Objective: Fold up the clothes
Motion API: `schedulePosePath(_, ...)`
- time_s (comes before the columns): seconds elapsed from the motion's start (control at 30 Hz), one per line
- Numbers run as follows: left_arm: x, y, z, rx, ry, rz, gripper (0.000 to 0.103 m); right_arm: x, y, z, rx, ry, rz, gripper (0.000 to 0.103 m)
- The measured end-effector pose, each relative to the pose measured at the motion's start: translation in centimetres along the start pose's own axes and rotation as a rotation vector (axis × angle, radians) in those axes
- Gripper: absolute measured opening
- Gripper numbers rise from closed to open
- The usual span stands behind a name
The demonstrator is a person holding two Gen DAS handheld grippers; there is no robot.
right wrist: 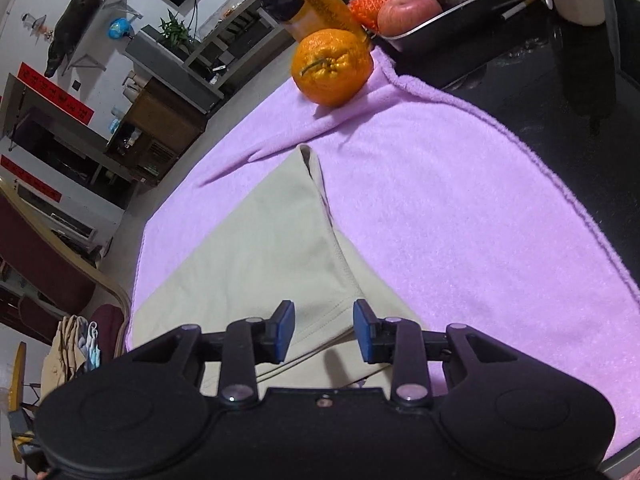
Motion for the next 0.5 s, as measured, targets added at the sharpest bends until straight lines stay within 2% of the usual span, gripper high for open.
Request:
schedulePosePath(0.1,1.6,0.0,1.0,0.085,-0.106,-0.179,0.04,0.1,-0.3,0.7,0.014,-0.002,0.012,0.034)
schedulePosePath(0.17,2.0,0.4,1.9,0.112,-0.137,-0.247,0.04,0.3,-0.5,1.0,0.02,0.003,0.02,0.035)
schedulePosePath(0.3,1.3,1.2,2.3,0.07,-0.158,-0.245,0.041,0.8,-0.5,1.5,0.023,0.003,0.007,0.035)
schedulePosePath(0.43,1.4,1.6,1.8,-0.001,-0.128,-0.233,0.04,0.3,-0.3,1.5,0.009,-0.013,0.012,0.035)
schedulePosePath(0.5,1.0,2.2,0.8,-0.053,-0.125,-0.192,0.04,-0.3,0.0,1.1,-0.01,-0.012,0.04,0.036)
Point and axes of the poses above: each gripper's, at about its wrist camera, not at the fingertips, and z roughly the way its jaws point, x to its left, y to its top, the point moved 8 cm from there along z, roughly the way its jaws point, and after that the axes turned 6 degrees about -z, right-handed, at the moved point
